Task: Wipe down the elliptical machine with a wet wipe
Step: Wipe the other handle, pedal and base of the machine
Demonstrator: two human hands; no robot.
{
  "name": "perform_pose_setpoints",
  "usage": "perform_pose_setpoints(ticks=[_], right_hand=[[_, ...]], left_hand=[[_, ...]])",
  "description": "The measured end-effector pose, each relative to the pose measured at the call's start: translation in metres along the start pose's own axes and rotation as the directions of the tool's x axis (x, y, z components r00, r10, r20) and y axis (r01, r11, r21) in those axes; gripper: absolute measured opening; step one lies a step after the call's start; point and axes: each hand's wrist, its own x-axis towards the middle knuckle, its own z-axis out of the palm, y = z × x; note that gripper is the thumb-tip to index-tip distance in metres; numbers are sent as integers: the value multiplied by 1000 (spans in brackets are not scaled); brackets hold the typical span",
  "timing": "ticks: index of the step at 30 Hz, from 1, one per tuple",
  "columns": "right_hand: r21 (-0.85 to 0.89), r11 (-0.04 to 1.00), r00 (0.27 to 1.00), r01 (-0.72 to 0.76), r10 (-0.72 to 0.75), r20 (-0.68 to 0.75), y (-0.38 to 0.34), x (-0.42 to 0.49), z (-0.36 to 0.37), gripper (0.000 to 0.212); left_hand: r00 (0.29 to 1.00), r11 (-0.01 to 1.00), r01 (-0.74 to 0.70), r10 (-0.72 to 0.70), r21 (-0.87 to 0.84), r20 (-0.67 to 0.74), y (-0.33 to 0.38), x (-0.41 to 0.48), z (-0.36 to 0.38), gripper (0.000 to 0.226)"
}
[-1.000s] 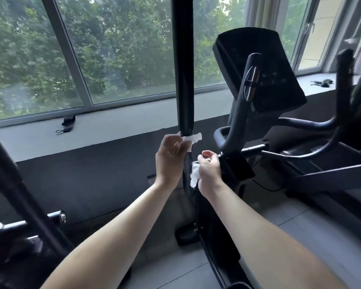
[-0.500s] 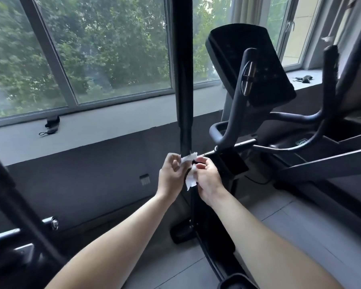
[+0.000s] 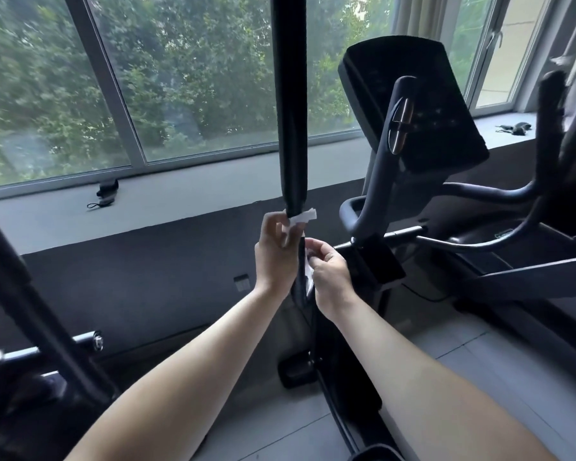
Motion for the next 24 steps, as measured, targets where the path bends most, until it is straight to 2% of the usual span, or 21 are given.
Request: perform_pose_setpoints(ticks=[3, 6, 9, 14, 18, 21, 24], right_hand=[[-79, 997, 1000, -12, 12, -4, 3, 0, -3, 32], [-167, 986, 1000, -17, 16, -5, 4, 0, -8, 28], [-205, 979, 1000, 0, 3, 11, 1, 1, -14, 27], [-215, 975, 998, 51, -60, -36, -5, 9, -20, 29], [-191, 979, 997, 71, -63, 47, -14, 3, -13, 31], [-182, 980, 991, 86, -65, 118, -13, -1, -7, 18], [-367, 910, 981, 192, -182, 63, -1, -6, -7, 20]], left_hand=[[996, 995, 82, -85, 57, 39, -22, -20, -3, 18], [977, 978, 175, -187, 113, 100, -43, -34, -10, 20], [970, 973, 202, -214, 110, 117, -48, -35, -17, 15], [991, 988, 128, -125, 83, -41, -37, -27, -25, 18], [990, 994, 82, -73, 69, -122, -23, -18, -32, 23], [981, 992, 127, -123, 16, -148, -19, -14, -36, 23], [973, 979, 203, -203, -18, -113, -20, -15, -36, 25]])
